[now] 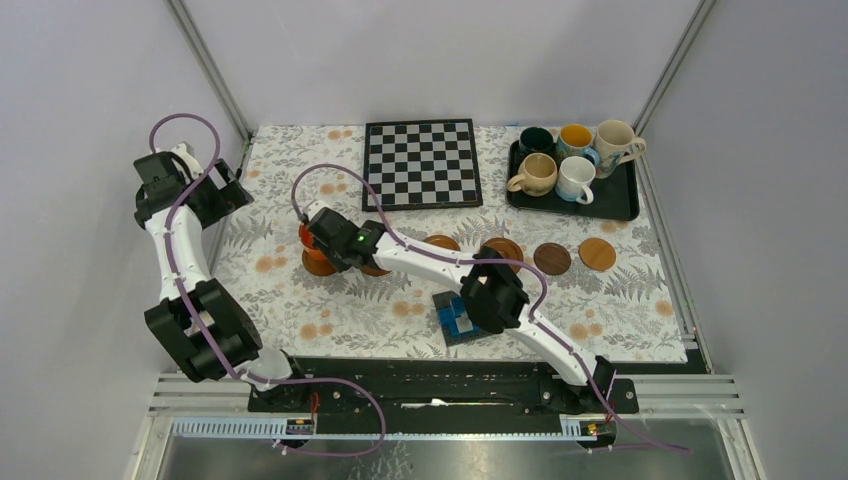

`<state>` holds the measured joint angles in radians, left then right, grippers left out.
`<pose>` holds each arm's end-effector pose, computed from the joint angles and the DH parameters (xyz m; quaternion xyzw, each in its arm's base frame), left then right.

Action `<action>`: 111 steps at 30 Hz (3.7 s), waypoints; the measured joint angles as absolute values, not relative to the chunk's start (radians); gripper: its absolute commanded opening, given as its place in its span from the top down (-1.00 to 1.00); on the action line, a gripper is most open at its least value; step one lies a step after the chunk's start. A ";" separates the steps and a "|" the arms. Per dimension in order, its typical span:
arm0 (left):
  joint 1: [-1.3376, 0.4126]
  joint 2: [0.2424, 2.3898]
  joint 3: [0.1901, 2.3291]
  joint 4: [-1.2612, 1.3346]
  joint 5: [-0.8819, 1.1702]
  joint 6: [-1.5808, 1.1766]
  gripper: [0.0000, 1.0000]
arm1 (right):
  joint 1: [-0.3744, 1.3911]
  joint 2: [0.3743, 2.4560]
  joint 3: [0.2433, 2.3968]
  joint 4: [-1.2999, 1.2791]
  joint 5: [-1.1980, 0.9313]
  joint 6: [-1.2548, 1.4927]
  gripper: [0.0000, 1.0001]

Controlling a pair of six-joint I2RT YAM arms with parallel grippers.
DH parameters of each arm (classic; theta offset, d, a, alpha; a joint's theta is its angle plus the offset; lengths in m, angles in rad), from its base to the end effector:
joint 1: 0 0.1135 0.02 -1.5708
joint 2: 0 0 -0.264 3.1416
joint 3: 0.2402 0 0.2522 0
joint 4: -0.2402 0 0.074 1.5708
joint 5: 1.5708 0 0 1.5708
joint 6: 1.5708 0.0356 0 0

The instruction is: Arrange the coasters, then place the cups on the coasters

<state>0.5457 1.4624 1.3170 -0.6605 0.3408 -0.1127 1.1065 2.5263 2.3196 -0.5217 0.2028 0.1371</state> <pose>0.2771 0.1543 0.3222 -0.2357 0.8857 -0.0746 0.3930 0.2612 0.5055 0.2019 -0.3864 0.8226 0.1618 0.3844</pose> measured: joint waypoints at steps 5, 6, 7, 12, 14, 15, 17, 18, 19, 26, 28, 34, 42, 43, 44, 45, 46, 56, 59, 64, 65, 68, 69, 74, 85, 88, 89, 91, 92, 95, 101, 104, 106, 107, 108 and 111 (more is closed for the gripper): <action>0.552 1.462 1.315 -0.659 0.346 -0.118 -0.98 | 1.110 2.552 2.320 -0.519 0.215 0.136 0.90; 0.555 1.461 1.313 -0.655 0.351 -0.124 -0.98 | 1.112 2.556 2.320 -0.519 0.218 0.136 0.90; 0.556 1.461 1.312 -0.654 0.354 -0.126 -0.98 | 1.112 2.557 2.320 -0.519 0.219 0.136 0.89; 0.569 1.460 1.288 -0.639 0.371 -0.139 -0.98 | 1.118 2.558 2.320 -0.510 0.220 0.137 0.83; 0.575 1.460 1.282 -0.636 0.374 -0.141 -0.98 | 1.121 2.558 2.320 -0.510 0.220 0.136 0.82; 0.577 1.460 1.282 -0.637 0.376 -0.143 -0.98 | 1.122 2.558 2.320 -0.510 0.221 0.137 0.82; 0.582 1.460 1.282 -0.633 0.382 -0.149 -0.98 | 1.126 2.558 2.320 -0.510 0.221 0.137 0.80; 0.584 1.459 1.282 -0.633 0.384 -0.151 -0.98 | 1.127 2.558 2.320 -0.510 0.221 0.137 0.79; 0.586 1.459 1.282 -0.633 0.386 -0.152 -0.98 | 1.129 2.558 2.320 -0.510 0.222 0.137 0.79; 0.591 1.459 1.277 -0.633 0.393 -0.159 -0.98 | 1.132 2.558 2.320 -0.510 0.226 0.140 0.59; 0.592 1.459 1.276 -0.634 0.394 -0.159 -0.98 | 1.132 2.558 2.320 -0.510 0.227 0.141 0.57; 0.595 1.459 1.276 -0.633 0.397 -0.163 -0.98 | 1.132 2.558 2.320 -0.510 0.227 0.147 0.50; 0.599 1.459 1.276 -0.633 0.400 -0.167 -0.98 | 1.132 2.558 2.320 -0.487 0.228 0.158 0.41; 0.599 1.459 1.276 -0.633 0.401 -0.167 -0.98 | 1.132 2.558 2.320 -0.487 0.228 0.159 0.41; 0.599 1.459 1.276 -0.633 0.401 -0.167 -0.98 | 1.132 2.558 2.320 -0.485 0.228 0.159 0.40; 0.600 1.459 1.276 -0.633 0.401 -0.167 -0.98 | 1.132 2.558 2.320 -0.482 0.228 0.160 0.36; 0.601 1.459 1.275 -0.633 0.401 -0.167 -0.98 | 1.132 2.558 2.320 -0.479 0.228 0.162 0.32; 0.604 1.459 1.272 -0.633 0.410 -0.167 -0.98 | 1.132 2.558 2.320 -0.481 0.226 0.164 0.26; 0.604 1.459 1.272 -0.633 0.413 -0.167 -0.98 | 1.132 2.558 2.318 -0.481 0.219 0.166 0.27; 0.604 1.459 1.272 -0.633 0.415 -0.167 -0.98 | 1.132 2.558 2.317 -0.482 0.199 0.165 0.26; 0.604 1.459 1.272 -0.633 0.416 -0.167 -0.98 | 1.132 2.557 2.317 -0.481 0.192 0.165 0.26; 0.604 1.459 1.272 -0.633 0.416 -0.167 -0.98 | 1.133 2.557 2.317 -0.481 0.183 0.165 0.23; 0.604 1.459 1.272 -0.633 0.416 -0.167 -0.98 | 1.133 2.557 2.317 -0.481 0.178 0.165 0.23; 0.607 1.459 1.272 -0.633 0.416 -0.167 -0.98 | 1.134 2.556 2.315 -0.480 0.162 0.165 0.21; 0.610 1.459 1.272 -0.633 0.416 -0.167 -0.98 | 1.140 2.553 2.311 -0.481 0.128 0.162 0.04; 0.610 1.459 1.272 -0.633 0.419 -0.170 -0.98 | 1.142 2.542 2.305 -0.484 0.130 0.158 -0.27; 0.610 1.459 1.272 -0.633 0.420 -0.170 -0.98 | 1.142 2.535 2.301 -0.486 0.132 0.154 -0.34; 0.610 1.459 1.272 -0.633 0.421 -0.171 -0.98 | 1.142 2.519 2.289 -0.490 0.134 0.149 -0.45; 0.610 1.459 1.272 -0.633 0.421 -0.171 -0.98 | 1.140 2.499 2.276 -0.492 0.134 0.146 -0.49; 0.610 1.459 1.272 -0.632 0.423 -0.170 -0.98 | 1.136 2.457 2.234 -0.488 0.126 0.142 -0.63; 0.610 1.459 1.272 -0.627 0.444 -0.154 -0.98 | 1.098 2.336 2.148 -0.488 0.054 0.118 -0.98; 0.604 1.459 1.272 -0.627 0.469 -0.126 -0.98 | 1.051 2.280 2.144 -0.490 -0.031 0.101 -0.99; 0.591 1.459 1.272 -0.628 0.478 -0.099 -0.98 | 0.997 2.226 2.131 -0.488 -0.112 0.088 -0.99; 0.579 1.459 1.272 -0.630 0.480 -0.084 -0.98 | 0.962 2.192 2.112 -0.486 -0.147 0.081 -0.99; 0.563 1.459 1.272 -0.633 0.480 -0.070 -0.98 | 0.921 2.149 2.078 -0.477 -0.181 0.075 -0.99; 0.500 1.459 1.273 -0.635 0.478 -0.025 -0.98 | 0.796 2.009 1.930 -0.426 -0.253 0.070 -0.99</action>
<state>0.4995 1.4593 1.2728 -0.6350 0.4782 -0.0254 0.7959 2.0090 1.9297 -0.4255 -0.2527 0.0700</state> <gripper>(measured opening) 0.989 0.993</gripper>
